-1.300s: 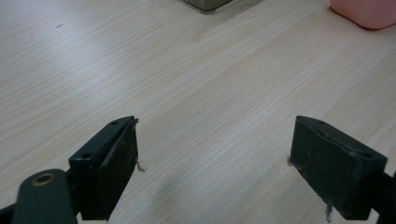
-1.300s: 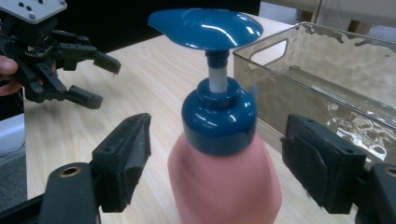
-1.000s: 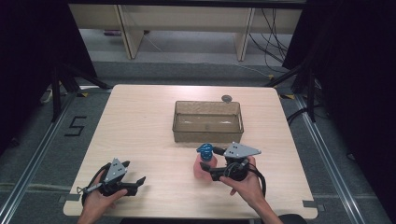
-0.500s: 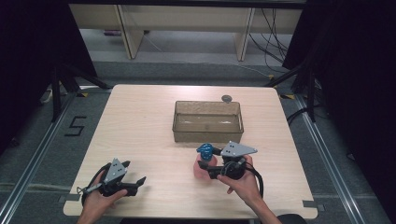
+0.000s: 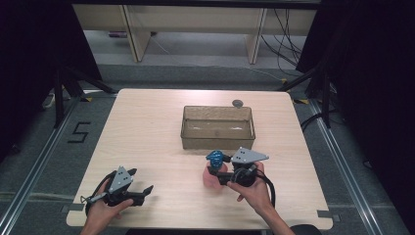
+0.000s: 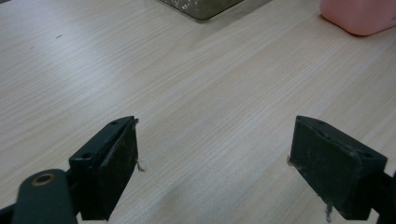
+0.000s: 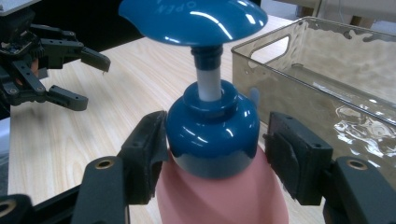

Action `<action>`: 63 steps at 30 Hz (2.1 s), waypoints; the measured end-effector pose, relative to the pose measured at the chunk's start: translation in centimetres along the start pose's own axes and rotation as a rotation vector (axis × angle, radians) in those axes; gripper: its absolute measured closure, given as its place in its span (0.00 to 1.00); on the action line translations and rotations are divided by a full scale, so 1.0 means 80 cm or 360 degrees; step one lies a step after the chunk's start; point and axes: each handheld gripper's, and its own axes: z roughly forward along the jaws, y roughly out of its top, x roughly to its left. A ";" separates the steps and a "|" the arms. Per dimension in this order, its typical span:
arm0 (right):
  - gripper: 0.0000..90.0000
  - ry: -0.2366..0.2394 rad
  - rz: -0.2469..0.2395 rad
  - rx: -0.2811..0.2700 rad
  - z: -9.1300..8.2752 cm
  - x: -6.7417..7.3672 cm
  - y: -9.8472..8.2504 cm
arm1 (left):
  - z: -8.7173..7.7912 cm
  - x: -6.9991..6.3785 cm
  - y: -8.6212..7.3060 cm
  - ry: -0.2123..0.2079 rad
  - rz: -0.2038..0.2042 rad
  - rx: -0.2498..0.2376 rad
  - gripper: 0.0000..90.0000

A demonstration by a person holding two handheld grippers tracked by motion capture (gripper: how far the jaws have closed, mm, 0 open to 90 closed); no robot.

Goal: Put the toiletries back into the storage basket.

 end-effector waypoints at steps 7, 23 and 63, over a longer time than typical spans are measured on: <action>0.47 0.0011 -0.0011 -0.0044 0.005 -0.004 0.000 | 0.000 0.001 0.000 0.0002 0.0028 0.0002 0.16; 0.59 -0.0082 -0.0153 -0.0065 0.004 0.012 0.006 | 0.001 0.000 0.000 -0.0007 -0.0021 -0.0035 0.17; 0.60 -0.0144 -0.0072 -0.0110 -0.005 -0.029 0.072 | -0.002 0.003 0.000 0.0008 -0.0022 -0.0036 0.17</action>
